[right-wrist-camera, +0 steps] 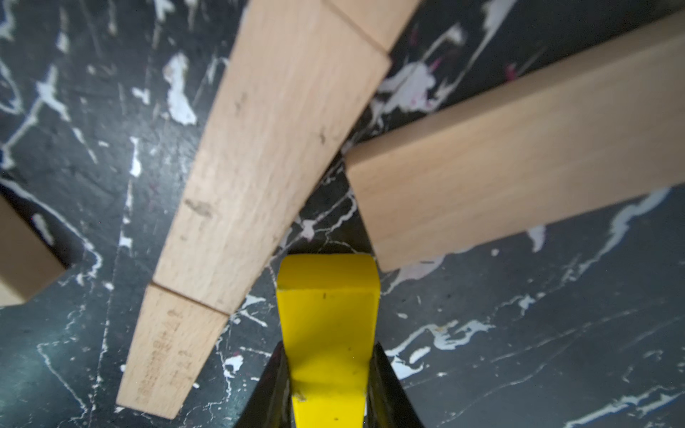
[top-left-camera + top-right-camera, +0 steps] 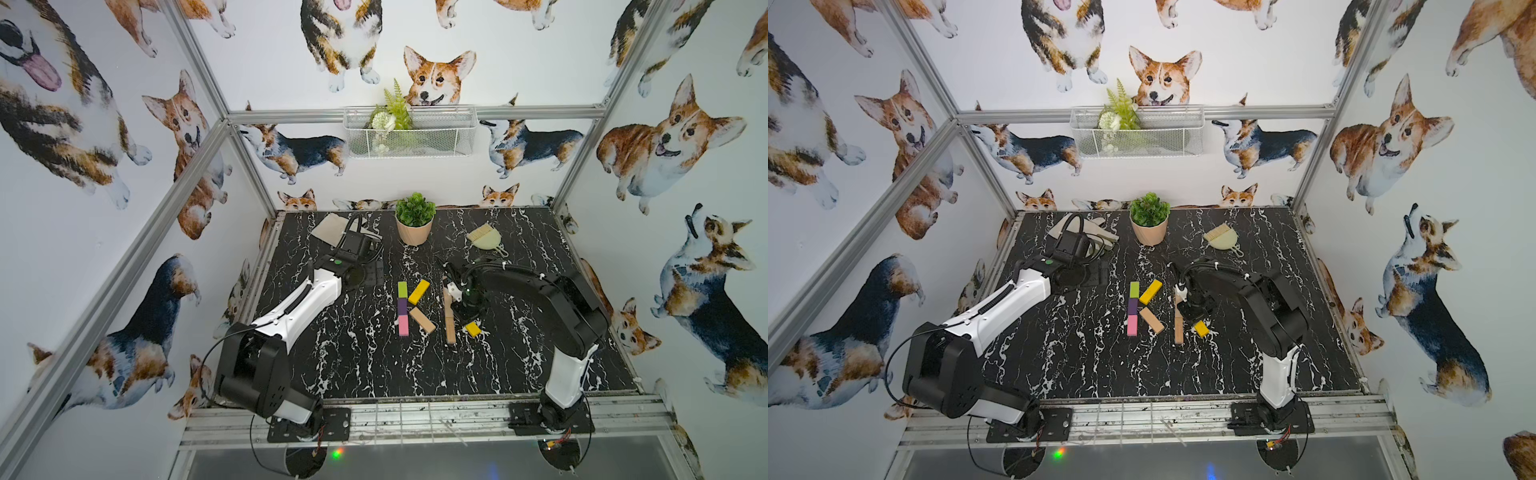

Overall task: Assemble the letter k with building blocks
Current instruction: Assemble the building block at the center of the board, then reset both arms

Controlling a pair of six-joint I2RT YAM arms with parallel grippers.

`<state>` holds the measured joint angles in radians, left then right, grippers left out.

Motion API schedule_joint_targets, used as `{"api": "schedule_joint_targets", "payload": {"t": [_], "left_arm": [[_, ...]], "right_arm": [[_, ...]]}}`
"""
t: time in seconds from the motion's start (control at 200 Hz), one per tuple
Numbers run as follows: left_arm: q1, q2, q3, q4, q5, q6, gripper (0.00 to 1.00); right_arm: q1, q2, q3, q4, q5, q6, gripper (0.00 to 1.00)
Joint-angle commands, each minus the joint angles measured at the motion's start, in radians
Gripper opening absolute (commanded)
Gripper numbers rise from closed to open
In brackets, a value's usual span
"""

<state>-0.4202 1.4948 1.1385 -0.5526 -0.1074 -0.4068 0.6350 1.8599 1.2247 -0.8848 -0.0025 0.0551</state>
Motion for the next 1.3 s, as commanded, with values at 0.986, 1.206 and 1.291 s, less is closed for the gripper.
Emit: {"api": "schedule_joint_targets", "payload": {"t": [0.986,1.206,1.291], "left_arm": [[0.0,-0.021,0.004,-0.014,-0.085,-0.012,1.0],[0.0,-0.043,-0.021,-0.003,-0.096,-0.004,1.0],[0.0,-0.054,-0.031,-0.002,-0.128,-0.012,1.0]], "right_arm": [[-0.434,-0.831,-0.317,0.342,0.527,0.418,1.0],[-0.44,-0.995,-0.665,0.722,0.802,0.337,1.0],[-0.44,-1.091,-0.859,1.022,0.773,0.239,1.0]]}}
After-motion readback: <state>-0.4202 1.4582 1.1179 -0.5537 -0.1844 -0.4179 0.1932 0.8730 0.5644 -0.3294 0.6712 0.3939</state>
